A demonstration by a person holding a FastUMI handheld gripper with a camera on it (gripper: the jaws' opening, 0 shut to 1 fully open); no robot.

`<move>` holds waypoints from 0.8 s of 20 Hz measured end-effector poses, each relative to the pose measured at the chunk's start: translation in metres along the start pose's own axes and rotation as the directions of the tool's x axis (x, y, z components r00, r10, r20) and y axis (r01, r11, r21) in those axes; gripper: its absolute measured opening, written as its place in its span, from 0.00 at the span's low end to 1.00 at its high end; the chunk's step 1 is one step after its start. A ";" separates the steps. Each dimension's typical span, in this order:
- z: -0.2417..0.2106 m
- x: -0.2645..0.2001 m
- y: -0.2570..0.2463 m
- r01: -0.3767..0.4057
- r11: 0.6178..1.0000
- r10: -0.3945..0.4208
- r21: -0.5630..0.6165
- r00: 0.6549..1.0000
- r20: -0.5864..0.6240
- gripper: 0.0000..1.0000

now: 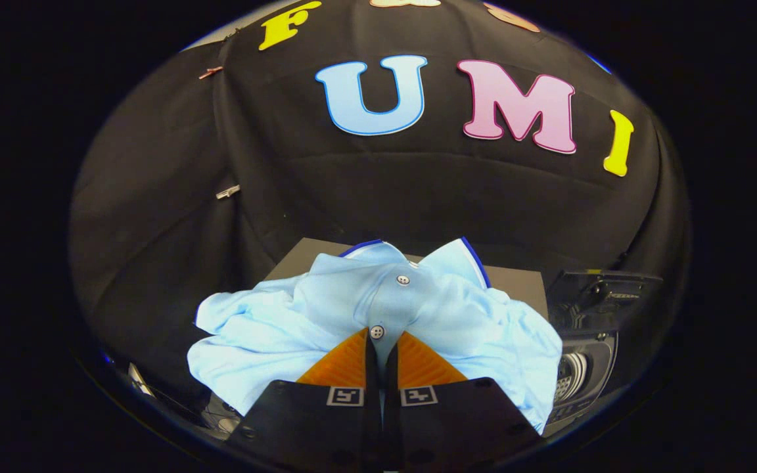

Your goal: Put the clothes into the washing machine and then close the washing machine lid.

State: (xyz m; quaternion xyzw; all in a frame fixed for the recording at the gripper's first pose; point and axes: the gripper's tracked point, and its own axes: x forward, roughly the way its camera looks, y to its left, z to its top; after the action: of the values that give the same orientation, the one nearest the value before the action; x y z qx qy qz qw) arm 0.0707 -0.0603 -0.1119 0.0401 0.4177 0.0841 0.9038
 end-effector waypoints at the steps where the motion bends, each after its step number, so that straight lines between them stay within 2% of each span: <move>1: 0.002 -0.006 -0.008 -0.030 0.999 0.030 -0.011 1.000 0.006 0.06; 5: 0.001 -0.025 -0.045 -0.129 0.991 0.130 -0.029 0.992 0.007 0.06; 9: 0.003 -0.045 -0.089 -0.201 0.979 0.201 0.018 0.980 0.006 0.06; 12: 0.010 -0.058 -0.130 -0.189 0.980 0.188 0.055 0.982 0.026 0.06; 16: 0.001 -0.067 -0.180 -0.189 0.979 0.190 0.071 0.982 -0.014 0.06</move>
State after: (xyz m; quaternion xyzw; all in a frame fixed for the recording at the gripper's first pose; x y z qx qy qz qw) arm 0.0503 -0.2496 -0.0869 0.1103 0.4240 0.1555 0.8854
